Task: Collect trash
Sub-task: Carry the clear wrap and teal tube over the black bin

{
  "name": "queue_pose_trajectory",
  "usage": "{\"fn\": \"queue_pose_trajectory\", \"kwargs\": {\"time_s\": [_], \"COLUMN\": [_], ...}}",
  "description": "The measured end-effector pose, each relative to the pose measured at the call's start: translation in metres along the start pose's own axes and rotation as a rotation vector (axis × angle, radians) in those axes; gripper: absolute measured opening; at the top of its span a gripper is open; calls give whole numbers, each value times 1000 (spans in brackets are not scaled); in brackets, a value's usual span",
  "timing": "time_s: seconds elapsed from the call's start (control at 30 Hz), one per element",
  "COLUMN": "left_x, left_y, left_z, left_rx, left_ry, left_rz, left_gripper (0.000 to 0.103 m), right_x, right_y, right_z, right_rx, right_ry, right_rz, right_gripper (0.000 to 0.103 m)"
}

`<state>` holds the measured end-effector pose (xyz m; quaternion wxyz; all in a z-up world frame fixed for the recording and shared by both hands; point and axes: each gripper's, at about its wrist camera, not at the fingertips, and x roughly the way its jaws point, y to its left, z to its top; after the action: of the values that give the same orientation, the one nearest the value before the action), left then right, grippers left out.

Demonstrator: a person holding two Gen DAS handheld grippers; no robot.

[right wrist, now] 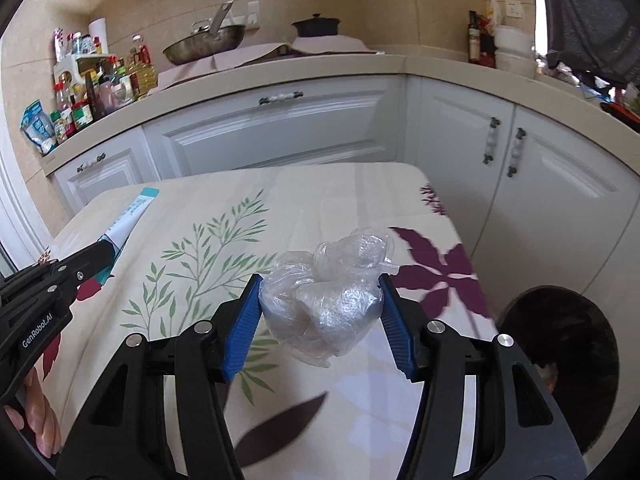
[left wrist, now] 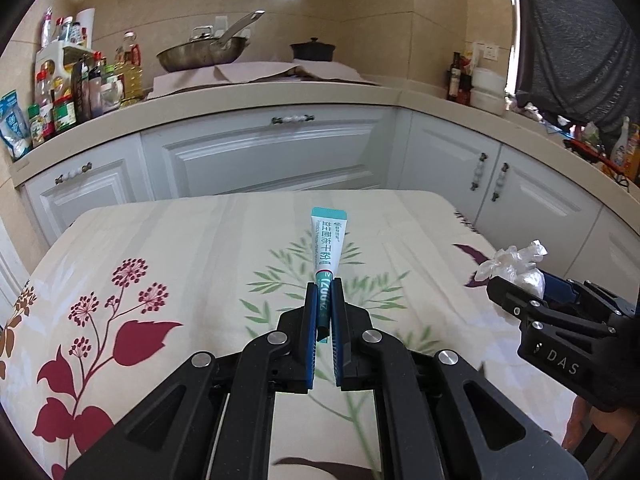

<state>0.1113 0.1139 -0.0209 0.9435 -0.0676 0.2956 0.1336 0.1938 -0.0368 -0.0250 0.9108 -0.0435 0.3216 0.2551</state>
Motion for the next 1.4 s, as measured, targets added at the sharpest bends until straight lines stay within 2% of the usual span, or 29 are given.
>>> {"fn": "queue_pose_trajectory", "kwargs": {"time_s": [0.47,0.93,1.17,1.4], "left_x": [-20,-31,-30,-25], "left_y": [-72,-166,-207,-234], "left_z": [-5,-14,-20,-25], "left_rx": [90,205,250,281], "left_ry": [-33,-39,-42,-38], "left_rz": [-128,-285,-347,-371], "left_gripper": [7,7,7,7], "right_x": [-57,-104,-118,-125], "right_y": [-81,-164,-190,-209], "right_z": [-22,-55,-64,-69], "right_rx": [103,219,244,266], "right_ry": [-60,-83,-89,-97], "right_rz": [-160,-320,-375,-402], "right_gripper": [55,55,55,55]}}
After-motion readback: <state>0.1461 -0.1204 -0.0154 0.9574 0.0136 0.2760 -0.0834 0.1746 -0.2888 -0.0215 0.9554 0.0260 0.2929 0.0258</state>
